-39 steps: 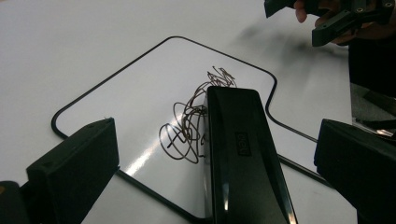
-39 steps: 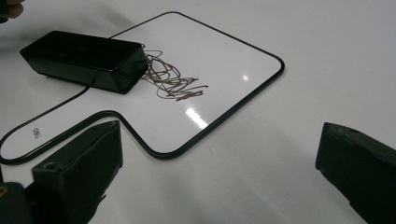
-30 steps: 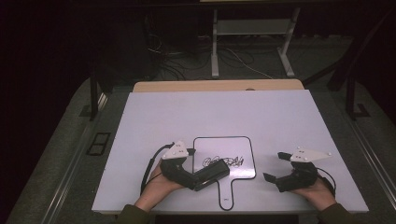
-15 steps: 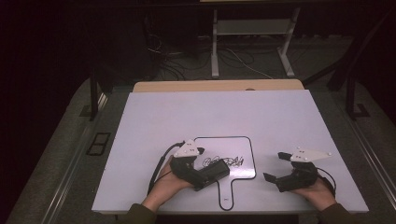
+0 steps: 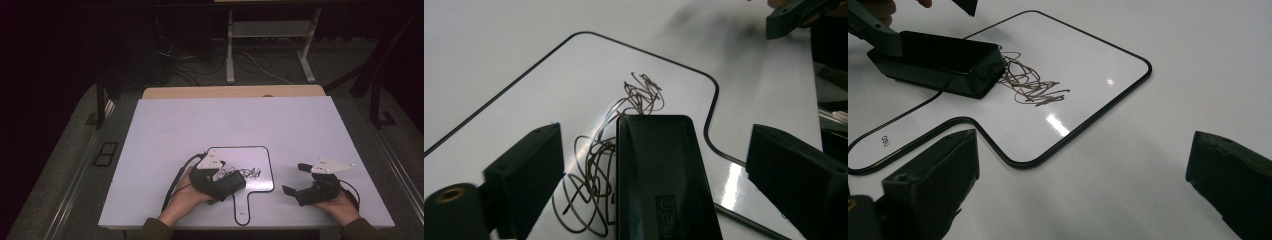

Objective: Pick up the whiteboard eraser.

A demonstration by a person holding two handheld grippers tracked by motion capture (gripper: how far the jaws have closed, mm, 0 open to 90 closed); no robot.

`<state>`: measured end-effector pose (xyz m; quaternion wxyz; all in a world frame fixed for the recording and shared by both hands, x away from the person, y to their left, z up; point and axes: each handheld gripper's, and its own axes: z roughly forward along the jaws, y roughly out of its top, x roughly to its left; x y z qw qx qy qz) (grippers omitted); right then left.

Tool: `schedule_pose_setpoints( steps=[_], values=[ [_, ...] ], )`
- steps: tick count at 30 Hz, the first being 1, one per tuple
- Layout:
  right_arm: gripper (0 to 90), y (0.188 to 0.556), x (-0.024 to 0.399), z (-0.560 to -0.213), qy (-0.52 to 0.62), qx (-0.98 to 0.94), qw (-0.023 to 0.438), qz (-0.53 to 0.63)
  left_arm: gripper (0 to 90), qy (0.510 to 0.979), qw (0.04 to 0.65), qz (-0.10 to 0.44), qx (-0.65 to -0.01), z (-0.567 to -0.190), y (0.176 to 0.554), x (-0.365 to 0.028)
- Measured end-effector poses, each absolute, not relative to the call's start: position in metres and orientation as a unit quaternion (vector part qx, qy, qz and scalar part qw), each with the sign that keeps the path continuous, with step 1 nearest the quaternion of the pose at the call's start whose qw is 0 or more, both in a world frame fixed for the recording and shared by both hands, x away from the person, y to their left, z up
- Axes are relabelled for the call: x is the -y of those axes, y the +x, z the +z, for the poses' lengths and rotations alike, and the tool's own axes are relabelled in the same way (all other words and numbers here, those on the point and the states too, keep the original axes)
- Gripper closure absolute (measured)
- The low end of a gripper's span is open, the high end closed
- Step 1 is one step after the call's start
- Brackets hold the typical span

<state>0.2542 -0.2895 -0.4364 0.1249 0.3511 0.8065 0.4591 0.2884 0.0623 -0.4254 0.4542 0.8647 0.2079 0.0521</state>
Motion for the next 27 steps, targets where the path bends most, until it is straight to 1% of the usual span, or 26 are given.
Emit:
schedule_pose_setpoints(
  steps=[3, 11, 14, 21, 27],
  values=[
    [0.0, 0.254, 0.29, -0.436, 0.35, -0.807, 0.125, 0.459, 13.4, 0.868, 0.448, 0.048, -0.208, -0.426, 0.287, -0.063],
    [0.0, 0.254, 0.29, -0.436, 0.351, -0.807, 0.125, 0.459, 15.9, 0.884, 0.415, 0.058, -0.205, -0.429, 0.281, -0.059],
    [0.0, 0.254, 0.29, -0.436, 0.35, -0.807, 0.125, 0.459, 18.5, 0.892, 0.402, 0.061, -0.199, -0.43, 0.28, -0.059],
    [0.0, 0.254, 0.29, -0.437, 0.351, -0.807, 0.125, 0.458, 23.6, 0.895, 0.391, 0.062, -0.204, -0.434, 0.277, -0.058],
    [0.0, 0.254, 0.29, -0.437, 0.351, -0.806, 0.125, 0.459, 25.8, 0.901, 0.376, 0.062, -0.205, -0.436, 0.276, -0.059]
  ],
)
